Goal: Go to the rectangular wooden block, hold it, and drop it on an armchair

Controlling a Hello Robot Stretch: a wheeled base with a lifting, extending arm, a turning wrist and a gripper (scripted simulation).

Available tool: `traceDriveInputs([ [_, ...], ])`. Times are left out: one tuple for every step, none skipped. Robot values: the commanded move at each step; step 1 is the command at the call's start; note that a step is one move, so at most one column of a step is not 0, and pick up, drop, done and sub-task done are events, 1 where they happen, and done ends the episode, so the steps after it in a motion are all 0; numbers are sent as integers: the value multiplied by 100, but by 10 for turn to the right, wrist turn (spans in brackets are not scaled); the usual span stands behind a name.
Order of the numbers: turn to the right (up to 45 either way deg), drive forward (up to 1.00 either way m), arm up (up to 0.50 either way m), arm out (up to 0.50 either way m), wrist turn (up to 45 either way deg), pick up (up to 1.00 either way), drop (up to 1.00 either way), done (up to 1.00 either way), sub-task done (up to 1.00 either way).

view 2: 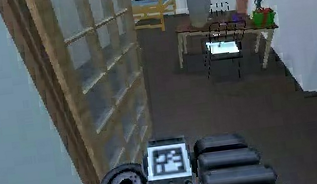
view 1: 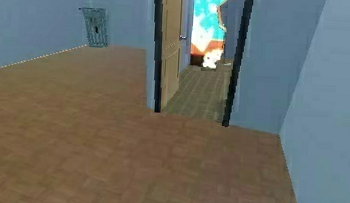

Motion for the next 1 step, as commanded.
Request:
traceDriveInputs([
  [0,100,0,0,0,0,0,0,0],
])
